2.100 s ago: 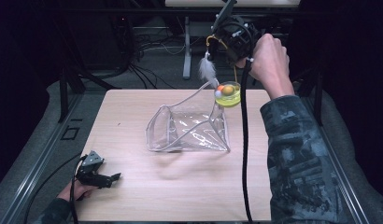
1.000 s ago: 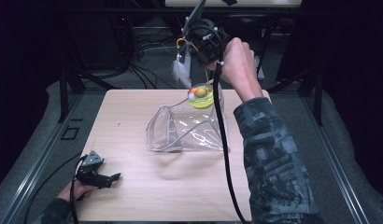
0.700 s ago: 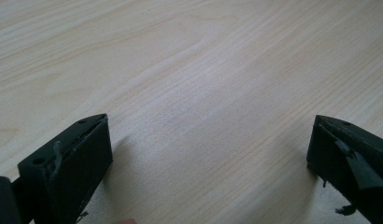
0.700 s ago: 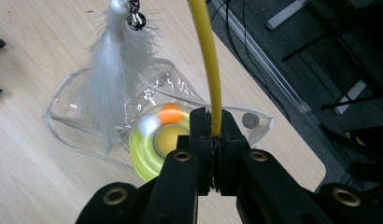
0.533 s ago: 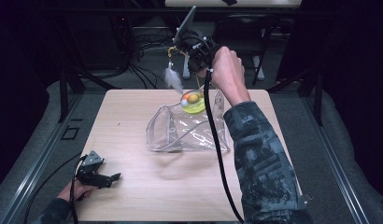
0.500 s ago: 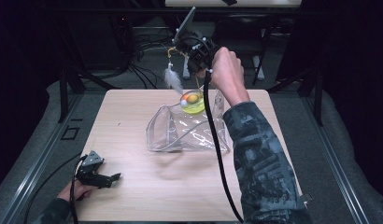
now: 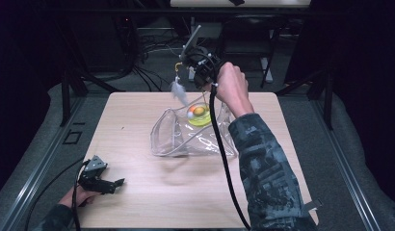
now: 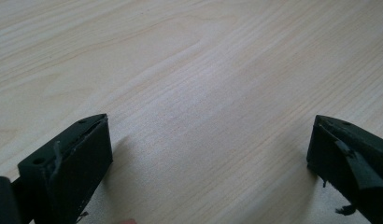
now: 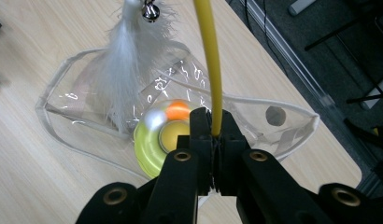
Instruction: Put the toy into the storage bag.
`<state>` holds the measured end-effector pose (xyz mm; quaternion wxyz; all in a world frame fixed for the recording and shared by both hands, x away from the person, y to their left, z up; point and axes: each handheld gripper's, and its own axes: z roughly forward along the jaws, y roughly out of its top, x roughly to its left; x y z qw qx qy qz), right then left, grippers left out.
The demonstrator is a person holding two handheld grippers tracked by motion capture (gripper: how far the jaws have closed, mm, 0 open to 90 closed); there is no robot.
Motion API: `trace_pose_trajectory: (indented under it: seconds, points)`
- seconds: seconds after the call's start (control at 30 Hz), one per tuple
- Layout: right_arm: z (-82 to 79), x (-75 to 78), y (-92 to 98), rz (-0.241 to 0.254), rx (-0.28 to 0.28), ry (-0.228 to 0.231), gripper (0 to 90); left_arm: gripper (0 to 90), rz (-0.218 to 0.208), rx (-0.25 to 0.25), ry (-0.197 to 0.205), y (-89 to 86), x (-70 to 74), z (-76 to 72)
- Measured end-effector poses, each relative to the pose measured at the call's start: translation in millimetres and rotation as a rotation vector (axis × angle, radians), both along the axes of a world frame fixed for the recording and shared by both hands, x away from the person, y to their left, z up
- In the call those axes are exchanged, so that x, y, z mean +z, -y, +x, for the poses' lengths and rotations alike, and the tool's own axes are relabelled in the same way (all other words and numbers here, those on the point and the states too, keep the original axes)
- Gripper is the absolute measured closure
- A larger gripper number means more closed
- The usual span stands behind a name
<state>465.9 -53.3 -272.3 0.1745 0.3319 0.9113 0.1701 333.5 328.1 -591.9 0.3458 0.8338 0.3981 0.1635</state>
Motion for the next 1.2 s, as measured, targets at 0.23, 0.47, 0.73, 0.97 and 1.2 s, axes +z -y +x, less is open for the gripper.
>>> trace_pose_trajectory:
  seconds: [0.23,0.47,0.73,0.97,1.2]
  points:
    - [0.1,-15.1,4.6,0.001,0.007,-0.023,88.0,0.0,0.0,0.0,0.0,0.0,0.0,0.0]
    - [2.0,-32.1,9.1,0.004,0.006,-0.051,88.0,0.0,0.0,0.0,0.0,0.0,0.0,0.0]
    - [2.5,-48.1,14.1,0.01,0.002,-0.075,88.0,0.0,0.0,0.0,0.0,0.0,0.0,0.0]
    - [2.3,-62.6,19.3,0.01,-0.001,-0.093,88.0,0.0,0.0,0.0,0.0,0.0,0.0,0.0]
    - [2.8,-77.0,23.4,-0.01,-0.01,-0.116,87.9,0.0,0.0,-0.001,0.0,0.0,0.0,0.0]
